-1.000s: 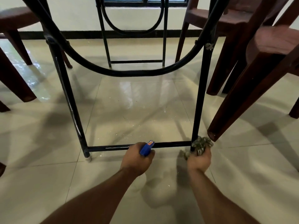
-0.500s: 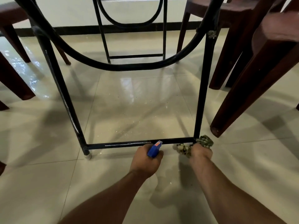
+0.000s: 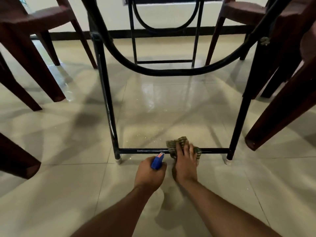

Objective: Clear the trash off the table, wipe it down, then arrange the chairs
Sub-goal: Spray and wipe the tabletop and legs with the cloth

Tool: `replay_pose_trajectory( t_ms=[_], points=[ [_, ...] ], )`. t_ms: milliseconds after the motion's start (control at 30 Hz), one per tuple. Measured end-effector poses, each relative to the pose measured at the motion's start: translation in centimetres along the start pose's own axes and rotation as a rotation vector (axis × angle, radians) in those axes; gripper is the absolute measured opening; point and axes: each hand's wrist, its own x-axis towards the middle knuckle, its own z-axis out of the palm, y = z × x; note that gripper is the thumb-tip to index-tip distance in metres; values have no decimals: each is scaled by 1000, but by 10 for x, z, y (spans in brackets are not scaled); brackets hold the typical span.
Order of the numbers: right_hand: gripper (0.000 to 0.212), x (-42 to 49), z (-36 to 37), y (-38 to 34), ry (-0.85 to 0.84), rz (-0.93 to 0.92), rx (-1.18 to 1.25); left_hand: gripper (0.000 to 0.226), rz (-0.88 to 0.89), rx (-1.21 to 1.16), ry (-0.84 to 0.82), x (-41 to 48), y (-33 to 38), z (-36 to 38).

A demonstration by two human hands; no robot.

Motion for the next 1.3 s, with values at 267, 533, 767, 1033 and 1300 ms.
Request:
replay_pose_trajectory(
  t_ms=[267,533,767,1033,1300],
  points=[
    [83,-7,-9,89,-56,-374,-334,15,-25,132,-34,10,-18,-22],
    [79,-4,2,31,144,338,-140,21,-51,166,-49,12,-33,-40],
    [89,5,35,-112,-157,-510,-187,9,-48,90,75,15,-56,-76],
    [70,-1,28,-36,71,-162,-233,13,-46,59,60,27,-74,-107],
    [80,-7,46,-138,-67,-314,-289,13,-37,80,117,31,-84,-125]
  ],
)
